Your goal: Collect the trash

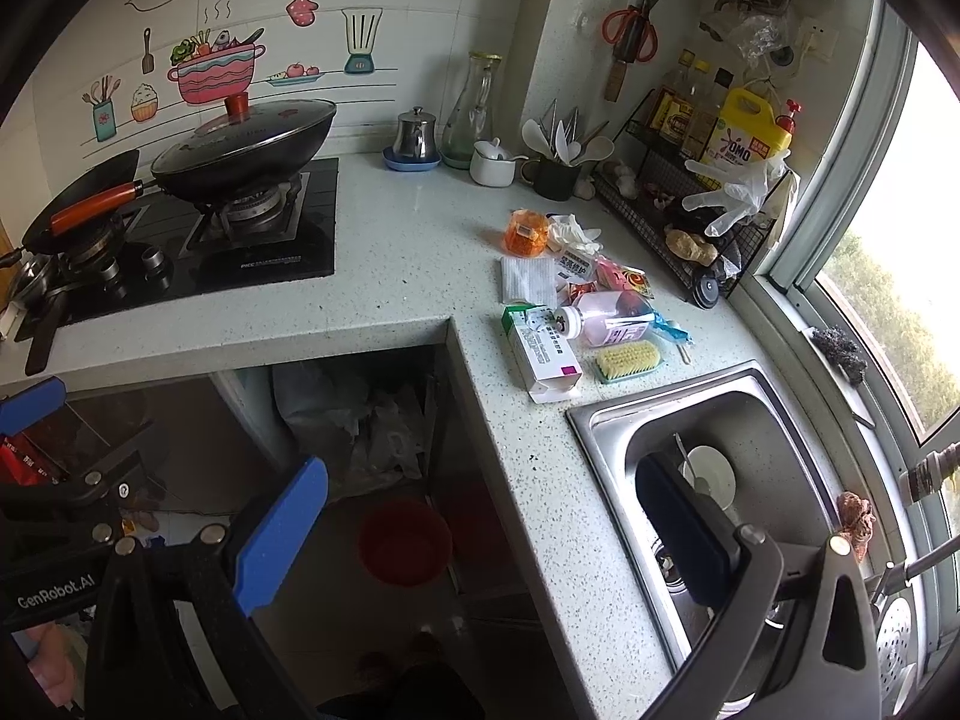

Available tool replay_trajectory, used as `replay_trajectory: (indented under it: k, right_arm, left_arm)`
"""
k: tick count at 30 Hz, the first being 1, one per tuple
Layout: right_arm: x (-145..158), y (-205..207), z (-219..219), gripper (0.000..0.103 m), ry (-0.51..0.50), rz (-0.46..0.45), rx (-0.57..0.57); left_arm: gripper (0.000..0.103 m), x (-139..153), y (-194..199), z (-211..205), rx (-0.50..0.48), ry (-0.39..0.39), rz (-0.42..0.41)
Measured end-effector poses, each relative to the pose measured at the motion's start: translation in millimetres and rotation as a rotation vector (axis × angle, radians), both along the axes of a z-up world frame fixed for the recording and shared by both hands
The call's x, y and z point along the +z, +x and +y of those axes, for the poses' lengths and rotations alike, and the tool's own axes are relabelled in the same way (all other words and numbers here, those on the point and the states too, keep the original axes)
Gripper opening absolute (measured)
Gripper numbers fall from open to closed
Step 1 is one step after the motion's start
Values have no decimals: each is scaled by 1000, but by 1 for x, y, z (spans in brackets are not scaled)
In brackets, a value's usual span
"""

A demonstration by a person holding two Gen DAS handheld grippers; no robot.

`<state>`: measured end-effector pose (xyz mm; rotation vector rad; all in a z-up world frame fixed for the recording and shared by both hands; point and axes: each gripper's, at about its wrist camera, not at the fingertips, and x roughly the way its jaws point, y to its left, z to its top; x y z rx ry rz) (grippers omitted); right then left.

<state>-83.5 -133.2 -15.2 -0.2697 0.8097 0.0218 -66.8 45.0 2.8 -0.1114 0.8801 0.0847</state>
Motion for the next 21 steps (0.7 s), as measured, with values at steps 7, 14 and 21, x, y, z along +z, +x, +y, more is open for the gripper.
replay_trajectory:
  k: [7,14,21]
  right_arm:
    - [0,3,-3,103,8,17,-31]
    - [-4,14,-9,103,28,39,-71]
    - [-7,36,-23,103,42,37,-133]
  left_arm:
    - [102,0,11,-7,-55,20,22]
    - [102,-3,35,-15,-108,25,41]
    - [102,-8,77,-34,-186,36,55]
